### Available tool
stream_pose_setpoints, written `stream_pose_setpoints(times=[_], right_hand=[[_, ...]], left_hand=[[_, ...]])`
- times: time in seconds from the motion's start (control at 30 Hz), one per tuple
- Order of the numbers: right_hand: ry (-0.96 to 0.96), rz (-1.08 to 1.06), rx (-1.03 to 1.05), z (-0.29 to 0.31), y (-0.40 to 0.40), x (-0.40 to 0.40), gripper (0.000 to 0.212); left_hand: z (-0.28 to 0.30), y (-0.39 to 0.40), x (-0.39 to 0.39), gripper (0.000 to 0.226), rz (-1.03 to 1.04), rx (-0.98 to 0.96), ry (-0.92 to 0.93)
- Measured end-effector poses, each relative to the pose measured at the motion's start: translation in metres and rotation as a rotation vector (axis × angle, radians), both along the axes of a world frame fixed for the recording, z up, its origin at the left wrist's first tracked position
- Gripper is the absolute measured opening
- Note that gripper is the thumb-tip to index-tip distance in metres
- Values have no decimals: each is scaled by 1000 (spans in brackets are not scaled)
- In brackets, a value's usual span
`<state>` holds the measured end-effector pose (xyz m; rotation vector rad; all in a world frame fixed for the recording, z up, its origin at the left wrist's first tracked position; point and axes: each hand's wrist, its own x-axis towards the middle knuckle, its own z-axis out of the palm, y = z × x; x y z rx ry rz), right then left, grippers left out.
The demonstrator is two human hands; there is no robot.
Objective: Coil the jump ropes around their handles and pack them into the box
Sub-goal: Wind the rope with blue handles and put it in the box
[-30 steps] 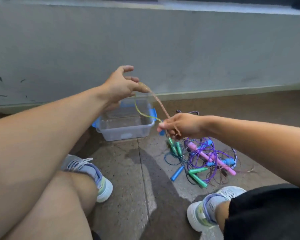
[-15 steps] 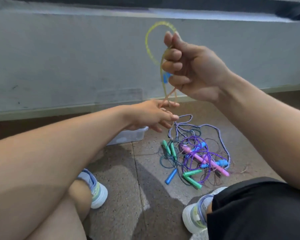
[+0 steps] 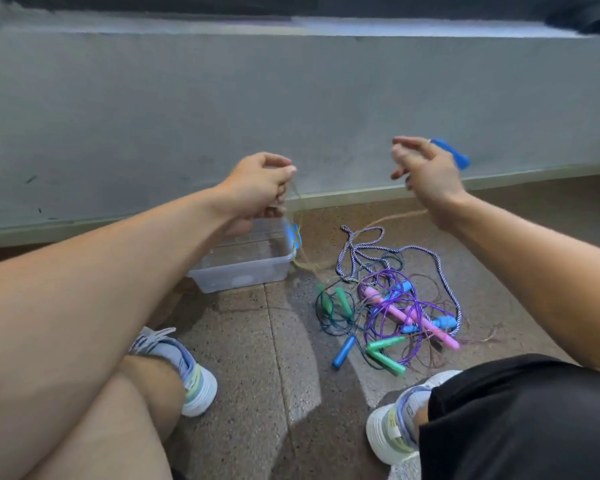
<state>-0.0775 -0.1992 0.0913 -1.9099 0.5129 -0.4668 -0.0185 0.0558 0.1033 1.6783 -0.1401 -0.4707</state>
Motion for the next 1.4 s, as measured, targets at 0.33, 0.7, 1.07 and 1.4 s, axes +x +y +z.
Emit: stream_pose_setpoints(times=[0.33,0.7,1.07,1.4], right_hand=[[369,863,-123,-41,76,-28,19],[651,740,-570,-71,40,-33,24],[132,567,414,37,90,-16,19],[-62,589,405,78,92,-20,20]], left_hand=[[54,-7,-14,5,207,-498,-8],[52,35,22,9,417,-358,-147],[-5,16,-25,54,-696,574,-44],[-27,-14,-28,21,-683,443,-277]])
